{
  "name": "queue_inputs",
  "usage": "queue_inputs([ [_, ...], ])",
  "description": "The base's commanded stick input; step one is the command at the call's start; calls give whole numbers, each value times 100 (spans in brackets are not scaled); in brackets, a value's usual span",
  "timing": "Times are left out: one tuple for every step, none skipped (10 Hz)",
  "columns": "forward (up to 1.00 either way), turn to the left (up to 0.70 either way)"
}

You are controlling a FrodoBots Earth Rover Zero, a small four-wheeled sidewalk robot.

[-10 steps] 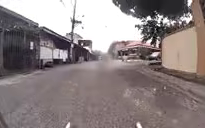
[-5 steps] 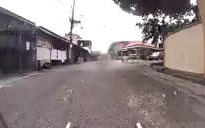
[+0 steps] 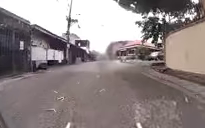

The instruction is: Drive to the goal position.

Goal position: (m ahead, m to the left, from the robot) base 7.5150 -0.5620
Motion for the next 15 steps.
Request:
queue_inputs([
  [70, -14],
  [70, -14],
  [70, -14],
  [70, -14],
  [70, -14],
  [70, -14],
  [70, -14],
  [70, -10],
  [70, 0],
  [70, 0],
  [70, 0],
  [70, 0],
  [70, 0],
  [70, 0],
  [70, 0],
])
